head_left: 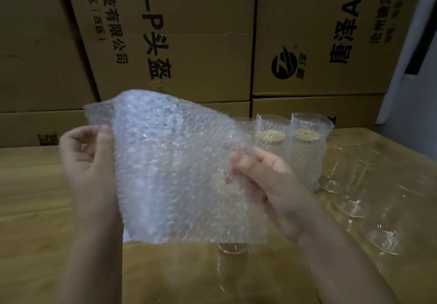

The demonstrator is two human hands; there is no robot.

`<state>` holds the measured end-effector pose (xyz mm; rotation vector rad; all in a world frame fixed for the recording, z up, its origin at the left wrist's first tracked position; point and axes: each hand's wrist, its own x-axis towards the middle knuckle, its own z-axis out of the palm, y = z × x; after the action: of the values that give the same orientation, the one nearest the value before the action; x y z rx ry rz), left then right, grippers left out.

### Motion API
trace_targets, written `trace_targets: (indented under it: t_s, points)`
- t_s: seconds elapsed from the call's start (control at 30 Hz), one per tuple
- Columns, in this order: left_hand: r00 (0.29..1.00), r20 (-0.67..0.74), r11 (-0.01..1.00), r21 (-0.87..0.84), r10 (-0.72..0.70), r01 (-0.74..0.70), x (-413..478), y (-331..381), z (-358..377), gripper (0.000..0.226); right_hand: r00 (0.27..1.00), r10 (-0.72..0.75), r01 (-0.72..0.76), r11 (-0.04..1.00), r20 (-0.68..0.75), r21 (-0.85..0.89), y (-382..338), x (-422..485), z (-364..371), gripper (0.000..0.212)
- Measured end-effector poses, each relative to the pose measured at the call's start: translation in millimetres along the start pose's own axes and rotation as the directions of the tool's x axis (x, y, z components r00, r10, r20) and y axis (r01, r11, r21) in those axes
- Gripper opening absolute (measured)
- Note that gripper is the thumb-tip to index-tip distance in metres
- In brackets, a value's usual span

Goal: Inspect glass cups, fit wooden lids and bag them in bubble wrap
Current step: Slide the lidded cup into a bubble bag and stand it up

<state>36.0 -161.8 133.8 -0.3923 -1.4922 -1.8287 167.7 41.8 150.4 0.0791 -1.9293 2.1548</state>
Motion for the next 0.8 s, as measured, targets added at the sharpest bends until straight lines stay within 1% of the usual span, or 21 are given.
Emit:
trace_targets:
  t_s: [0.03, 0.1, 0.13, 0.2, 0.23, 0.3, 0.37, 0.4, 0.43, 0.47, 0.5, 0.53, 0.57, 0.6, 0.63, 0.67, 0.7, 0.73, 0.77, 0.8]
  points:
    - [0.999, 0.017, 0.999, -0.004, -0.035, 0.035, -6.9, 0.4, 3.8, 0.008, 0.999, -0.012, 0.011, 1.0, -0.048, -0.022, 0.5, 2.3, -7.0, 0.044]
    - [0.981, 0.14, 0.99, 0.06, -0.136, 0.128, -10.6, -7.4, 5.2, 0.01, 0.989, -0.005, -0.014, 0.992, -0.149, -0.123, 1.3, 6.1, -22.5, 0.026]
    - [0.956, 0.209, 0.975, 0.13, -0.205, 0.181, -11.6, -10.9, 3.3, 0.01, 0.983, -0.005, -0.036, 0.975, -0.185, -0.218, 1.6, 7.0, -30.7, 0.021]
    - [0.869, 0.349, 0.928, 0.255, -0.351, 0.273, -7.2, -15.2, -2.9, 0.006, 0.979, -0.033, -0.06, 0.9, -0.202, -0.433, 2.5, 8.2, -43.4, 0.02]
    - [0.83, 0.41, 0.917, 0.289, -0.378, 0.275, -4.1, -17.8, -7.1, 0.005, 0.978, -0.049, -0.06, 0.864, -0.203, -0.499, 4.5, 8.7, -49.6, 0.021]
    - [0.807, 0.486, 0.931, 0.3, -0.335, 0.206, -0.9, -17.0, -16.3, 0.005, 0.973, -0.075, -0.058, 0.834, -0.218, -0.549, 5.2, 7.9, -56.6, 0.015]
    - [0.806, 0.532, 0.961, 0.221, -0.26, 0.164, 7.1, -19.3, -29.5, 0.021, 0.969, -0.11, -0.026, 0.843, -0.219, -0.537, 2.2, 5.9, -58.9, 0.006]
    - [0.805, 0.547, 0.972, 0.165, -0.23, 0.166, 11.3, -18.6, -35.6, 0.027, 0.967, -0.138, 0.01, 0.86, -0.214, -0.51, 0.6, 5.2, -58.4, 0.003]
    - [0.791, 0.586, 0.984, 0.085, -0.176, 0.156, 14.4, -19.3, -40.1, 0.028, 0.961, -0.177, 0.058, 0.881, -0.214, -0.469, -0.5, 4.8, -56.6, 0.005]
    - [0.761, 0.639, 0.988, -0.011, -0.112, 0.155, 15.6, -18.2, -43.7, 0.026, 0.951, -0.214, 0.106, 0.902, -0.221, -0.418, -1.7, 4.4, -53.8, 0.008]
    - [0.735, 0.676, 0.969, -0.15, -0.046, 0.198, 15.8, -19.1, -46.6, 0.035, 0.941, -0.254, 0.161, 0.917, -0.222, -0.364, -2.5, 4.3, -51.1, 0.011]
    - [0.731, 0.681, 0.895, -0.352, 0.043, 0.275, 19.2, -10.7, -55.0, 0.051, 0.934, -0.291, 0.216, 0.924, -0.21, -0.317, -3.5, 4.5, -48.2, 0.012]
    - [0.714, 0.699, 0.712, -0.483, -0.038, 0.51, 18.4, -1.9, -65.4, 0.066, 0.928, -0.323, 0.265, 0.924, -0.189, -0.277, -4.2, 4.3, -44.6, 0.01]
    - [0.632, 0.773, 0.522, -0.516, -0.059, 0.679, 15.5, -2.1, -69.7, 0.084, 0.921, -0.35, 0.304, 0.921, -0.173, -0.244, -4.7, 3.6, -40.6, 0.01]
    - [0.584, 0.811, 0.48, -0.507, -0.014, 0.716, 16.4, -5.4, -63.5, 0.095, 0.916, -0.37, 0.336, 0.919, -0.157, -0.209, -5.1, 2.8, -37.1, 0.01]
    - [0.602, 0.798, 0.636, -0.476, 0.022, 0.608, 16.3, -4.6, -54.9, 0.089, 0.911, -0.39, 0.364, 0.914, -0.134, -0.18, -5.2, 2.4, -34.0, 0.009]
    - [0.604, 0.795, 0.773, -0.421, 0.063, 0.474, 10.7, -10.1, -45.3, 0.069, 0.908, -0.407, 0.388, 0.906, -0.098, -0.169, -5.6, 1.9, -30.2, 0.012]
    - [0.647, 0.762, 0.899, -0.303, 0.028, 0.318, 9.5, -7.4, -39.2, 0.047, 0.905, -0.422, 0.406, 0.894, -0.05, -0.189, -5.4, 1.0, -27.0, 0.018]
    - [0.671, 0.741, 0.964, -0.186, 0.01, 0.192, 7.3, -1.5, -31.3, 0.033, 0.901, -0.434, 0.422, 0.874, 0.001, -0.241, -4.7, 0.6, -24.2, 0.022]
    - [0.668, 0.744, 0.984, -0.108, -0.014, 0.142, 4.3, 6.1, -24.1, 0.028, 0.893, -0.448, 0.437, 0.844, 0.038, -0.31, -3.1, 0.6, -22.5, 0.027]
